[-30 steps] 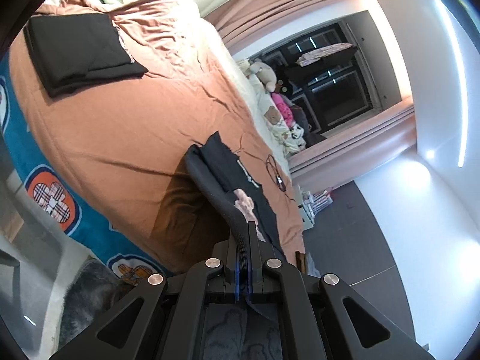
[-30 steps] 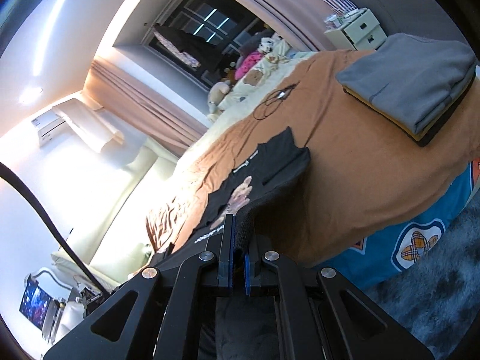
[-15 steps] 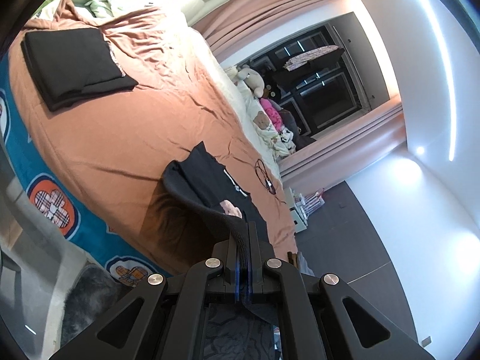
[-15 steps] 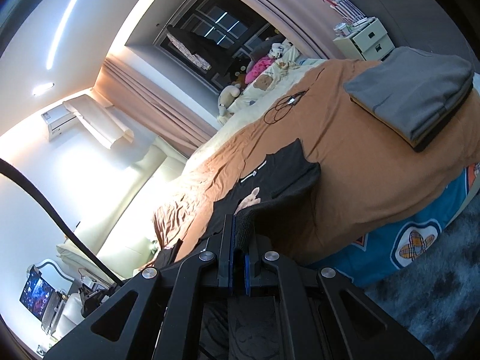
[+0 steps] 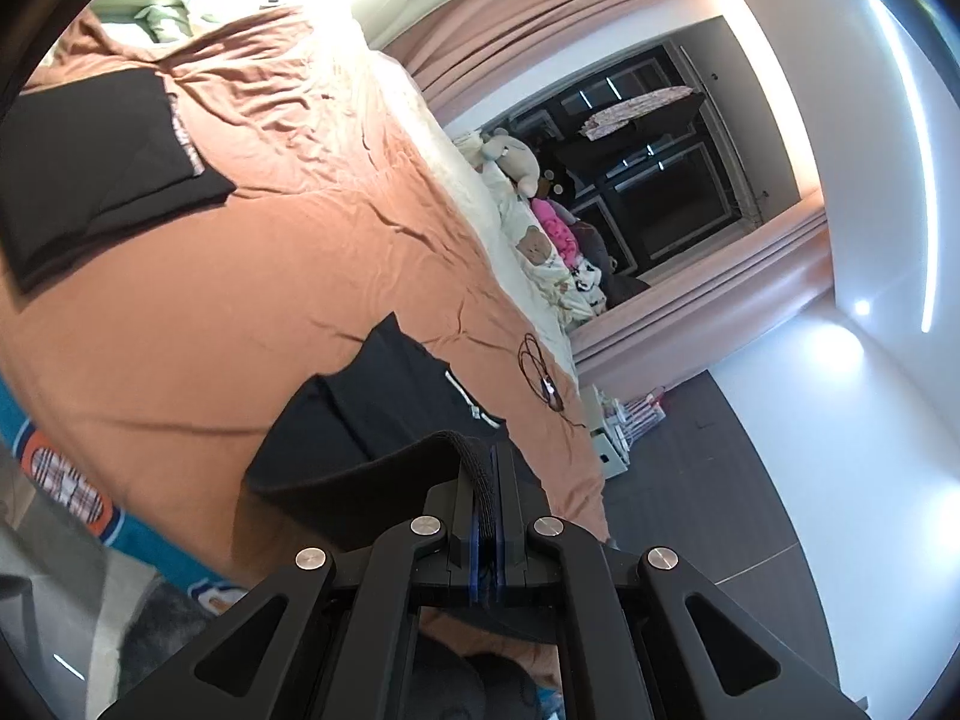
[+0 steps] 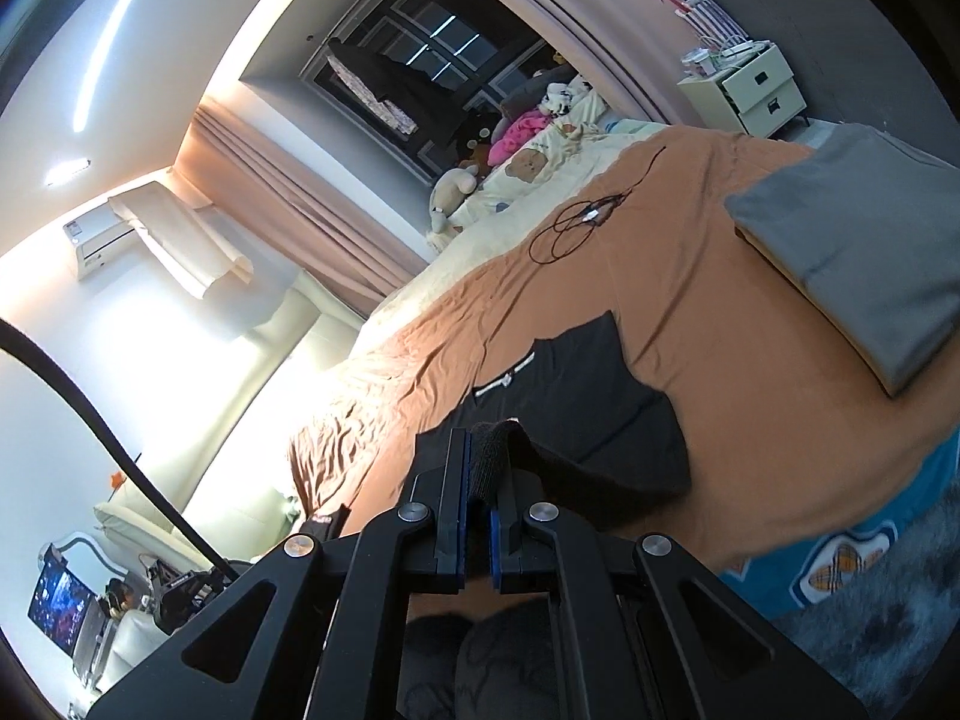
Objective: Fold small clothes
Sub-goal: 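Lift the hem with both grippers and fold it over toward the collar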
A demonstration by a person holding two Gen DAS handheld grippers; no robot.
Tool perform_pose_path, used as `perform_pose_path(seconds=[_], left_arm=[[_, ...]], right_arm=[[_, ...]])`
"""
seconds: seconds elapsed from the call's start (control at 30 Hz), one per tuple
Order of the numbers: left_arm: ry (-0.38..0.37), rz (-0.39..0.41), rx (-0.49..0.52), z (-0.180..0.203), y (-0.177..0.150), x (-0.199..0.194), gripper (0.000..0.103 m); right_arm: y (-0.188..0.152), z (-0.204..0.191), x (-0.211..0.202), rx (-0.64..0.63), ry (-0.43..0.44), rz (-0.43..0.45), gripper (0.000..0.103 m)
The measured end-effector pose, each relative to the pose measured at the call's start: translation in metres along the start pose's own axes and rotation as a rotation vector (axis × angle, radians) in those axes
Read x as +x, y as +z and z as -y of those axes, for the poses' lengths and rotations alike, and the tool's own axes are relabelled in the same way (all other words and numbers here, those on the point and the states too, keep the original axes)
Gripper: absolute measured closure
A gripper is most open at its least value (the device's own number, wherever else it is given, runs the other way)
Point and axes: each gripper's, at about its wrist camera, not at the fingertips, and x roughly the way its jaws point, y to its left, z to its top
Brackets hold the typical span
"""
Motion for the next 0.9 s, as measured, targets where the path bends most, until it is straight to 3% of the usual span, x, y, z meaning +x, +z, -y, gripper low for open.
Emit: perform_pose_path(seconds=[0.47, 0.9], left_arm=[[0.09, -0.058, 0.005, -0.002, 0.065, 0.116, 0.101], [0.218, -0.133, 0.008, -0.036, 0.087, 0.205, 0.101]], right_arm=[[0.049, -0.007, 0.099, 0.002, -0.077, -0.056, 0.102], [0.073, -0.021, 0.175, 0.023, -0.22, -0.145, 0.102]])
